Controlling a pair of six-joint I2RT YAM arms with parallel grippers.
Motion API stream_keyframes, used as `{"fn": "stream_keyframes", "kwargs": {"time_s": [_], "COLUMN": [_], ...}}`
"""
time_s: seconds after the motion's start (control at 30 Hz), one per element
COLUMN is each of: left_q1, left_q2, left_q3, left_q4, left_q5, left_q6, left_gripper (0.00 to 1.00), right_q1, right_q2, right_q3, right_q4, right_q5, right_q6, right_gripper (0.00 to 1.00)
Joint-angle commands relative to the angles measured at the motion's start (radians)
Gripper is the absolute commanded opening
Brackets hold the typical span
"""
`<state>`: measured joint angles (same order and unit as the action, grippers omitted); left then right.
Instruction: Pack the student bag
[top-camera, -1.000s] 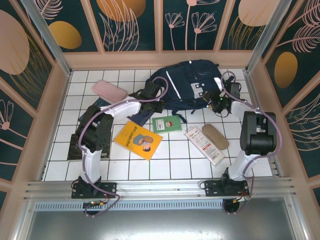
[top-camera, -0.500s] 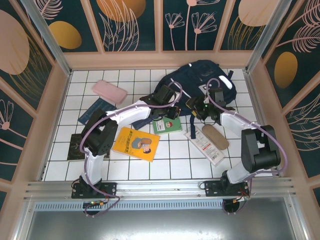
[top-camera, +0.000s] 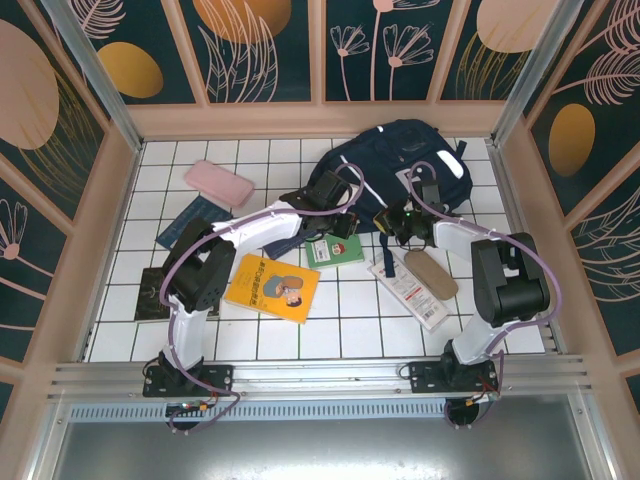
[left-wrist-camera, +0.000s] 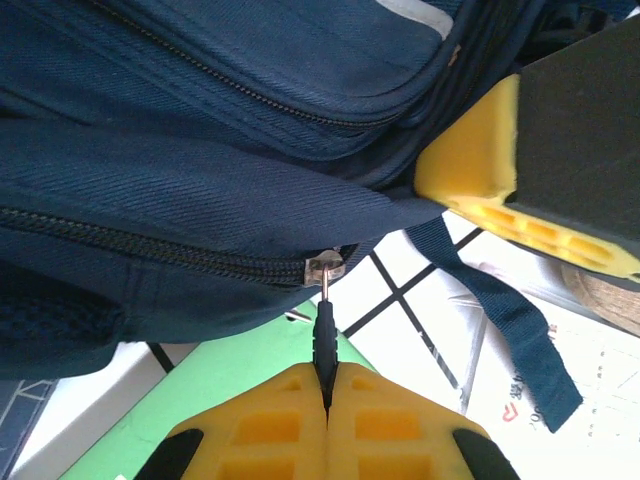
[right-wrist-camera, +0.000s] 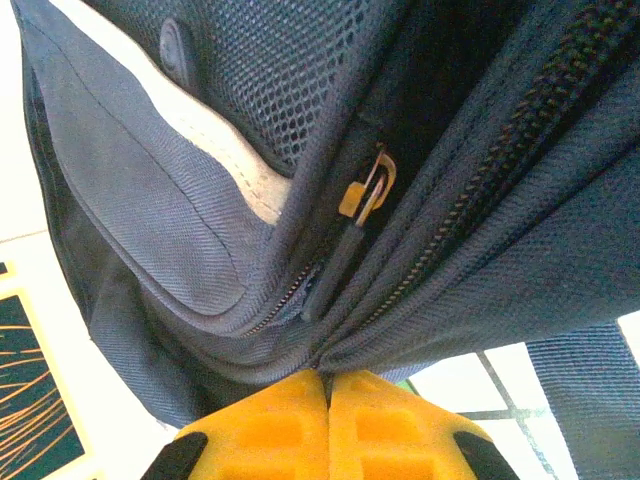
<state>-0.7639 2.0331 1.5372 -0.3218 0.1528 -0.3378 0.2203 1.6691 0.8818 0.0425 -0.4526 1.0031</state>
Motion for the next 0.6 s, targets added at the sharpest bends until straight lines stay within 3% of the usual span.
{"fn": "stream_keyframes", "kwargs": {"time_s": [0.0, 0.33, 0.57], "left_q1": [-0.008, 0.105, 0.191], "left_q2": [-0.038, -0.059, -0.005], "left_q3": [-0.007, -0.058, 0.025], "left_q4": [-0.061, -0.088, -0.106], "left_q5": [-0.117, -0.262, -0.313], "left_q6": [0.037, 0.077, 0.119], "left_gripper": [0.00, 0.00, 0.00], "right_q1": [-0.041, -0.130, -0.181], "right_q2": [-0.017, -0.068, -0.086], "right_q3": [0.006, -0.027, -0.014], "right_q4": [0.012, -0.015, -0.042], "right_q5": [0.083, 0.088, 0.084], "right_q6": [-0.015, -0.068, -0.108], "right_gripper": [0.00, 0.00, 0.00]}}
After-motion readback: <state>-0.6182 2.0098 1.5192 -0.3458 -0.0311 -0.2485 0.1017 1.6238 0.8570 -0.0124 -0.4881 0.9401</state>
